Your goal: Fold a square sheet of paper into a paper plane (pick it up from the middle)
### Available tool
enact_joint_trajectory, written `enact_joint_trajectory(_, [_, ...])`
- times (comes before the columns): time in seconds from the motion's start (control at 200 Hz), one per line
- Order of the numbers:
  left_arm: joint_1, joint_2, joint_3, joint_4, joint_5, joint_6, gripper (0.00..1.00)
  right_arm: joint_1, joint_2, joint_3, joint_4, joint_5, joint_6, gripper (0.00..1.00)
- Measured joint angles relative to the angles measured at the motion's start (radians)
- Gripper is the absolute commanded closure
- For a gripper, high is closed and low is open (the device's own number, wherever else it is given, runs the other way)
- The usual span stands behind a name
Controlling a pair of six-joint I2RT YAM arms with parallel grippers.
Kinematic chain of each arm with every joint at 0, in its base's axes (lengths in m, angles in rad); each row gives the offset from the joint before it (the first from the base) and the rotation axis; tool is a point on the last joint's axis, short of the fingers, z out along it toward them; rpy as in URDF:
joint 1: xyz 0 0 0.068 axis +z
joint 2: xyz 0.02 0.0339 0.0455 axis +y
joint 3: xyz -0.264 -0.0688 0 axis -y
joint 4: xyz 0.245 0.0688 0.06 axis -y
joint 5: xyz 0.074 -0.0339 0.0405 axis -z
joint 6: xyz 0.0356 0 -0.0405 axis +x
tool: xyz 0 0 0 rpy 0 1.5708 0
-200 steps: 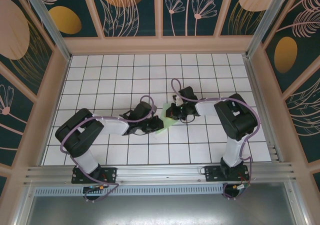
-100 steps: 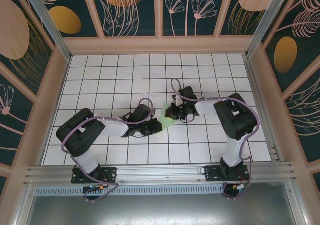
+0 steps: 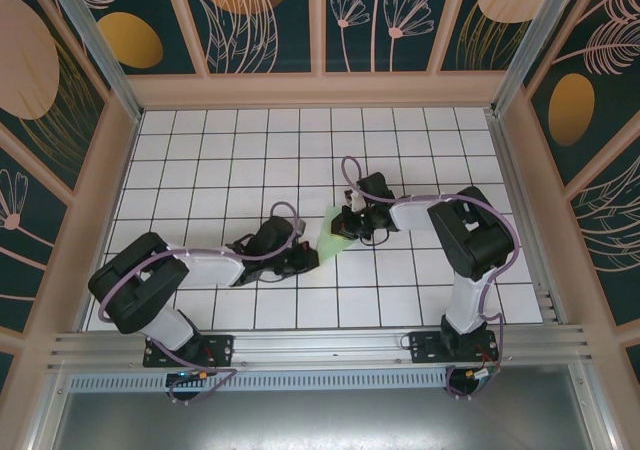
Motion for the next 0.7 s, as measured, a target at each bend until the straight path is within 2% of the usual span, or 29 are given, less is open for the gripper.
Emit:
enact_joint_trajectory(0.225, [0.0, 0.068, 0.157, -0.016, -0.064, 0.067, 1.0, 0.0, 0.0, 0.001, -0.001, 0.0, 0.0, 1.0])
enact_joint_trajectory(0.465, [0.0, 0.172, 0.164, -0.076, -0.095, 0.085, 1.0, 0.0, 0.0, 0.001, -0.001, 0.0, 0.0, 1.0])
enact_joint_trajectory(0.701, [0.0, 0.196, 0.178, -0.089, -0.105, 0.105, 1.0, 0.0, 0.002, 0.002, -0.002, -0.001, 0.0, 1.0])
